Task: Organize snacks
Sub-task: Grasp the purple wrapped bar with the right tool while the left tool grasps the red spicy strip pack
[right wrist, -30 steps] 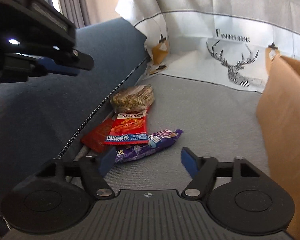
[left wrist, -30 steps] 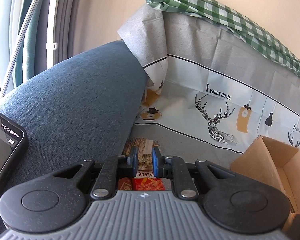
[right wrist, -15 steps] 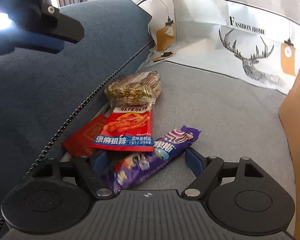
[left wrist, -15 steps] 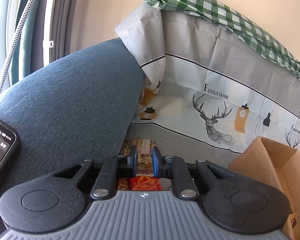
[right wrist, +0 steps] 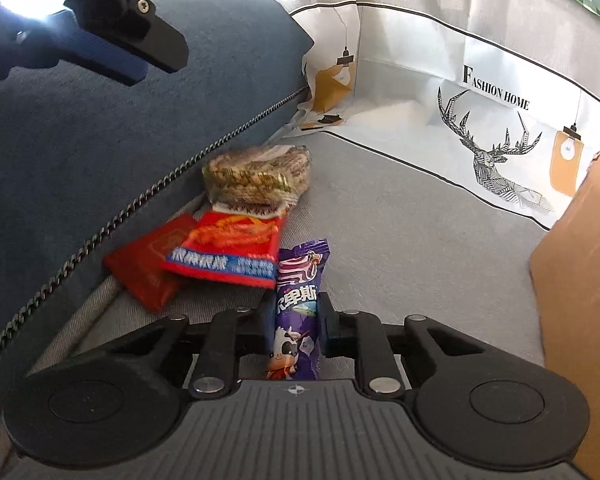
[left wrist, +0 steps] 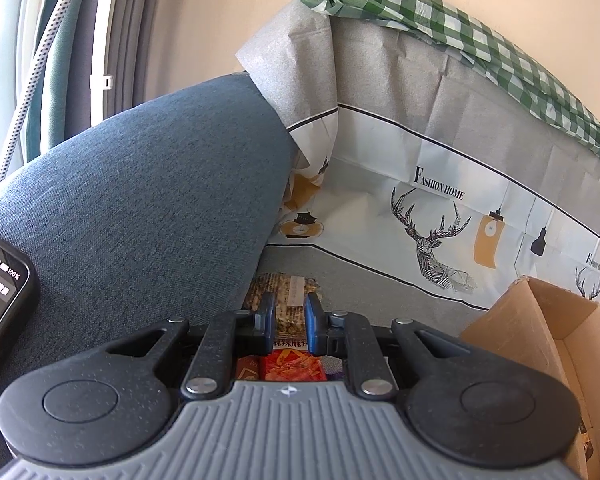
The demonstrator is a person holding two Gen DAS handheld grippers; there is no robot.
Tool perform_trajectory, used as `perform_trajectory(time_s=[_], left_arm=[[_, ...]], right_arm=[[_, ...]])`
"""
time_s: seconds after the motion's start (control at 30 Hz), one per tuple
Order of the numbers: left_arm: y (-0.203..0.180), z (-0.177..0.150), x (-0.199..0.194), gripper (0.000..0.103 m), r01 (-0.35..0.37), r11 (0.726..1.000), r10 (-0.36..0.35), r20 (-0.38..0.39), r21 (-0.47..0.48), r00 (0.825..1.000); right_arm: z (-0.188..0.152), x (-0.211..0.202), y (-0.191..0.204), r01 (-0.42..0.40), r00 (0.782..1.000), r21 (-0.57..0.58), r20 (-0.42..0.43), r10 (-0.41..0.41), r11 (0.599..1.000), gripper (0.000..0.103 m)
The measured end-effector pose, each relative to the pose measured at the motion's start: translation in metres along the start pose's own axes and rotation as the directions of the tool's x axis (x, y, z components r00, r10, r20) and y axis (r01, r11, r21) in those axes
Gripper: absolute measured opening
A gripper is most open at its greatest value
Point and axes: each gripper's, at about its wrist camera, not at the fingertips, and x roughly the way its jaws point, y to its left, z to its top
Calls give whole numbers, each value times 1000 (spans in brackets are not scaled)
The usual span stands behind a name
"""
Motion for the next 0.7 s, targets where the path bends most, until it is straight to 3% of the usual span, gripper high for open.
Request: perform_trajectory(time_s=[0.23,0.47,0.57,0.7], left_arm=[[2,-2,5,17,6,1000,-7,-32,-24,999],[-11,-8,20,21,15,1000,-15,-95,2,995],[-18,-11,32,38,0,1000,2,-129,18,992],[-26,-17,48,48,-42,998,48,-176,38,983]], right_arm=[[-13,-22,-17,30,999,-51,-44,-33,998,20],[-39,-67,-49,-5,998,30,-59,7,1000,20],[-53,-81,-51,-27,996,52,-83,31,998,20],[-52,-98,-55,-69,995,92,-61,75,993,21]])
